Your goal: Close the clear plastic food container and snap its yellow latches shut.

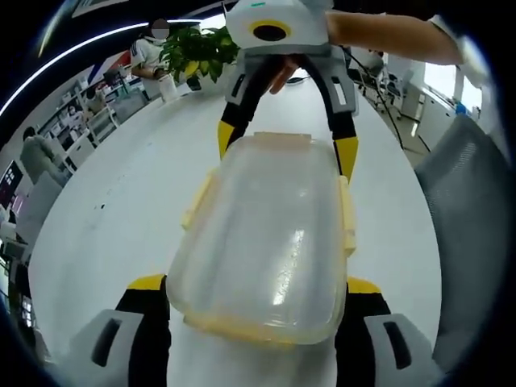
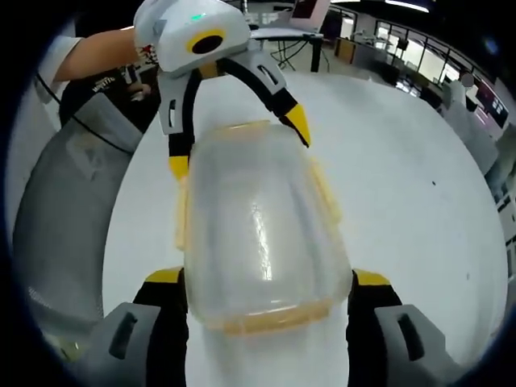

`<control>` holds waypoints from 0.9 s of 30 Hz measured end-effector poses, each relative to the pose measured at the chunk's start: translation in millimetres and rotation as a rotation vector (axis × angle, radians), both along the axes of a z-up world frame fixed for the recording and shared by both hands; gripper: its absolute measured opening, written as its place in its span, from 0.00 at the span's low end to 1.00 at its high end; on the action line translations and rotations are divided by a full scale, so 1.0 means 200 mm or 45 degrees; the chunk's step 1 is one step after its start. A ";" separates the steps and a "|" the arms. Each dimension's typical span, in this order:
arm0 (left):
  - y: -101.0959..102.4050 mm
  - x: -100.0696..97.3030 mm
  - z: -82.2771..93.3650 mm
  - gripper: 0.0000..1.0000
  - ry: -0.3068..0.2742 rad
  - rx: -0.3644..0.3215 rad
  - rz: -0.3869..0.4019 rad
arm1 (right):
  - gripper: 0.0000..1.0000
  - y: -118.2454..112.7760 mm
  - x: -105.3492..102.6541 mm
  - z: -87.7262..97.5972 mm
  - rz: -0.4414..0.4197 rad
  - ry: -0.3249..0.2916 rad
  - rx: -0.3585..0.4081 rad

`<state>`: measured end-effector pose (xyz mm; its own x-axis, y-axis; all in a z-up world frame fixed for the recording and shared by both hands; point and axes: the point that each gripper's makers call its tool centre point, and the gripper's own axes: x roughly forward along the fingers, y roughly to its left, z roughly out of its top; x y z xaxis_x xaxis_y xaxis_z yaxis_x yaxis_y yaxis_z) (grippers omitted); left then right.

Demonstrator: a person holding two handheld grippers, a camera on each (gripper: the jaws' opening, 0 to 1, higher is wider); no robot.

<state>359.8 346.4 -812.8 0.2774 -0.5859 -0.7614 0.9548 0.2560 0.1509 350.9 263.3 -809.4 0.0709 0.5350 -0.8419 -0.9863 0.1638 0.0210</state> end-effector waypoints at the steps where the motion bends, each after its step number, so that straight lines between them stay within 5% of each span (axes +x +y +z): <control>1: 0.00 0.01 0.00 0.82 0.000 0.000 0.000 | 0.79 0.00 0.01 0.00 -0.001 -0.001 -0.003; 12: -0.01 0.13 0.01 0.81 -0.016 -0.031 0.006 | 0.79 0.00 0.13 -0.01 -0.014 -0.028 -0.023; 27: 0.00 0.31 0.01 0.79 -0.165 0.005 0.062 | 0.80 -0.01 0.31 -0.01 -0.075 -0.128 0.011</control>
